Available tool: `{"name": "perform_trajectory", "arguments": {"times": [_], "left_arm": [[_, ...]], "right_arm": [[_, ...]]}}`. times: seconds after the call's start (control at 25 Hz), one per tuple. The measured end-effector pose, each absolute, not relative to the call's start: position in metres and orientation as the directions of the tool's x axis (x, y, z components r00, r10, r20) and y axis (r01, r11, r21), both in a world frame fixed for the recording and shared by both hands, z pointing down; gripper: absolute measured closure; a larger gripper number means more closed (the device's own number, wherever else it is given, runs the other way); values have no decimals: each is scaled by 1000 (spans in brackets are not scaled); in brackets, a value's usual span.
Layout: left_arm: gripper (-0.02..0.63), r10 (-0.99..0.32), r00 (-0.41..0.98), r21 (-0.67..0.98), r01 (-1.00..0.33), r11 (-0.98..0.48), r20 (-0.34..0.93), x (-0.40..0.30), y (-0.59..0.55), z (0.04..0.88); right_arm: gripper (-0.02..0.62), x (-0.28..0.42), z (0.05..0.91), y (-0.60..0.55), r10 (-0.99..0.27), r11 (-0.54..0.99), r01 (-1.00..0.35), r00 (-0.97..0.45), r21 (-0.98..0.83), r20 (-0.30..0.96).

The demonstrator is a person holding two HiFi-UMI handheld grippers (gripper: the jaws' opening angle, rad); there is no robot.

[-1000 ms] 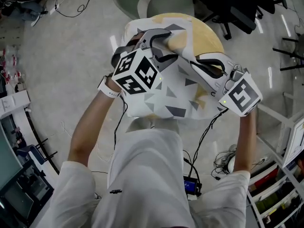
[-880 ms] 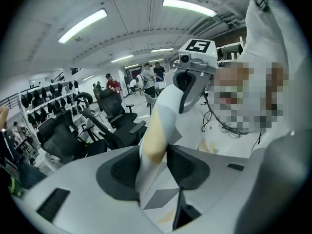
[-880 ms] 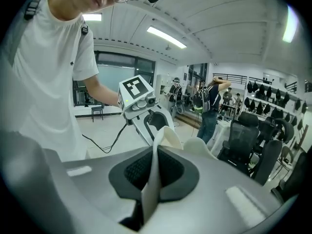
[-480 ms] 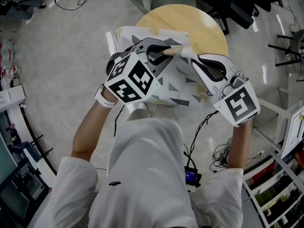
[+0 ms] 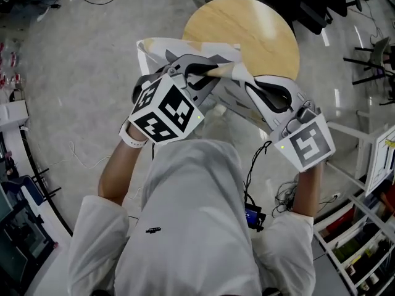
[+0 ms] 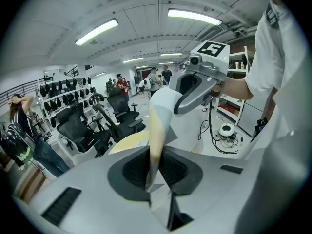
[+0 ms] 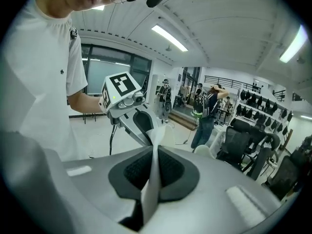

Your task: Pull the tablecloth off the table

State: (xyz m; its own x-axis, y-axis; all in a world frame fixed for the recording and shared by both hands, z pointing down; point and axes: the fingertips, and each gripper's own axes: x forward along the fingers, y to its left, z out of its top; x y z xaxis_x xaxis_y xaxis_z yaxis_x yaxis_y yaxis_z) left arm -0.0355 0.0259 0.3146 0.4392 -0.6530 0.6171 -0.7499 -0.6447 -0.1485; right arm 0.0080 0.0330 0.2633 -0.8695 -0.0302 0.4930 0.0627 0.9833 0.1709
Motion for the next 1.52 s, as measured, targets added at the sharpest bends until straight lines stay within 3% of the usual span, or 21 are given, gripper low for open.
{"name": "perform_trajectory", "arguments": {"times": [0.4,0.72,1.52], "left_arm": [[578,-644,464,-148,-731,-667,608,-18,122,304],[586,-631,502,-85,-739,-668,592,-3,153,297],[589,-604,475,30,-801,-598,640,43,181,335]], "right_arm": [[578,24,254,125,-93,982,-10,-897,190,432],[578,37,249,153,-66,995,-30,-917,96,393],[571,84,288,174,72,995,91,-919,31,388]]}}
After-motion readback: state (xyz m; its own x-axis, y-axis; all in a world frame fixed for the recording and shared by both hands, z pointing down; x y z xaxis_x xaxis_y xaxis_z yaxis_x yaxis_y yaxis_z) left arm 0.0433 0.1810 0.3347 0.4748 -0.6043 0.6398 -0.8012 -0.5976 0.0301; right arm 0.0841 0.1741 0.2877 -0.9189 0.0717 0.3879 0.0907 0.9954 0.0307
